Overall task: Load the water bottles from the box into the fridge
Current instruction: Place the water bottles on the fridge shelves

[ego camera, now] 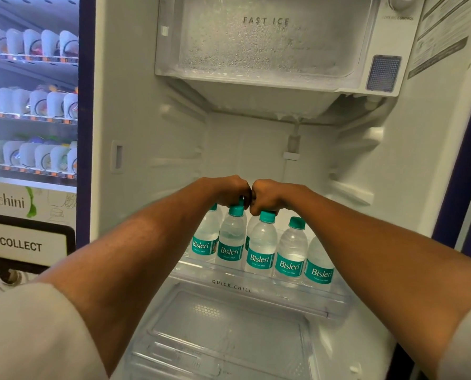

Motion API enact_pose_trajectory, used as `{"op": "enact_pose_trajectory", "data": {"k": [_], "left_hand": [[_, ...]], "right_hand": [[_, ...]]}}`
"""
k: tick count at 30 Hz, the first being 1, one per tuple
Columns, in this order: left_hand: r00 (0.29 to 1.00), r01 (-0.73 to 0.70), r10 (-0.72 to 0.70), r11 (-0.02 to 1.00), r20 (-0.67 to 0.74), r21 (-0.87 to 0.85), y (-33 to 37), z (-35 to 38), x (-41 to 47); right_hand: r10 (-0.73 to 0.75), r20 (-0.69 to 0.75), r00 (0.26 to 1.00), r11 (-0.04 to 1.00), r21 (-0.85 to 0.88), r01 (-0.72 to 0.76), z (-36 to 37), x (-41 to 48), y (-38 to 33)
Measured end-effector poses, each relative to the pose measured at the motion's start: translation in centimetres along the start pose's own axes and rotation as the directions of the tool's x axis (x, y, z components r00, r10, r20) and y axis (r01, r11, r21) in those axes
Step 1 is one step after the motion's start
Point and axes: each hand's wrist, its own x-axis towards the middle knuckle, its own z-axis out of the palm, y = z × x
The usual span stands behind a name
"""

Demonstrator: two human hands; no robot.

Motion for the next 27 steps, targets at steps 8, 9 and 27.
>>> {"op": "enact_pose_trajectory", "data": {"k": [8,9,27], "left_hand": [[0.999,0.026,-0.026,1.0,0.041,0.005,0.0,-0.1,-0.1],[0.999,0.027,-0.027,1.0,0.037,0.007,0.0,-0.1,-0.2],[0.889,0.103,-0.107,0.994,-0.446,-0.034,1.4,-0.9,-7.4]], "right_hand": [[0.021,0.011,1.0,1.0,-0.022,-0.021,0.3,0.0,-0.1],[0.02,0.01,1.0,0.999,-0.033,-0.02,0.3,-0.1,-0.1],[-0.052,-0.511,0.858,0.905,-0.387,-0.176,-0.7,-4.9,-6.3]]}}
